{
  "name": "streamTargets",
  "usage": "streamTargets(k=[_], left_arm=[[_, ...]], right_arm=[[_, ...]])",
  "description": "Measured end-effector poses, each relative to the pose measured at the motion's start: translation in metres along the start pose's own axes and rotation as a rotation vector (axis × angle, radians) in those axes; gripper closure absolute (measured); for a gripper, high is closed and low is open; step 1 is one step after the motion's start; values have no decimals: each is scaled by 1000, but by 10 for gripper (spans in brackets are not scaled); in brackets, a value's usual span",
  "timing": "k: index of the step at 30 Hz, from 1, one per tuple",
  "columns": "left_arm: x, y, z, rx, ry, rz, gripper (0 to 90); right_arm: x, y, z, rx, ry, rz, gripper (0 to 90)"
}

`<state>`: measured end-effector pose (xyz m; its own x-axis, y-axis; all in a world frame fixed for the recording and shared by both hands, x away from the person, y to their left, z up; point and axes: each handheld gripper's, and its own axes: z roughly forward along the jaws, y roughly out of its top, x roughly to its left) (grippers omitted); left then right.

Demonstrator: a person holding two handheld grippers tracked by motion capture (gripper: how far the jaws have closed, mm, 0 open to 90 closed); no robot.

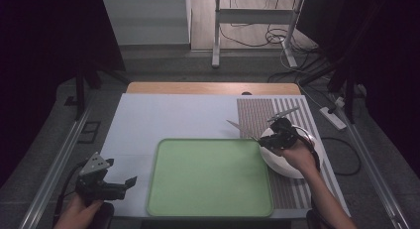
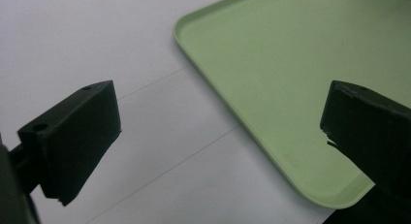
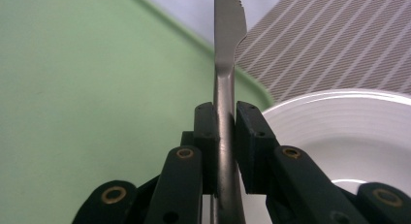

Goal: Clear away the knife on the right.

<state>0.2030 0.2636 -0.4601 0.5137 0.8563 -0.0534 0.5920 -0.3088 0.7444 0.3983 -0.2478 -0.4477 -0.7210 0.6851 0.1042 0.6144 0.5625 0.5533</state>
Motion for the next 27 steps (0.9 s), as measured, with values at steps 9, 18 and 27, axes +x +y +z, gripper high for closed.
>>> streamTargets(k=[9, 18, 27], left_arm=[[0, 0, 0, 1, 2, 1, 10], [-1, 0, 0, 2, 4, 5, 10], [-1, 0, 0, 3, 4, 5, 9]], right_arm=[[37, -14, 6, 33, 11, -54, 804], [71, -28, 17, 83, 34, -99, 804], [92, -42, 39, 222, 74, -158, 797]])
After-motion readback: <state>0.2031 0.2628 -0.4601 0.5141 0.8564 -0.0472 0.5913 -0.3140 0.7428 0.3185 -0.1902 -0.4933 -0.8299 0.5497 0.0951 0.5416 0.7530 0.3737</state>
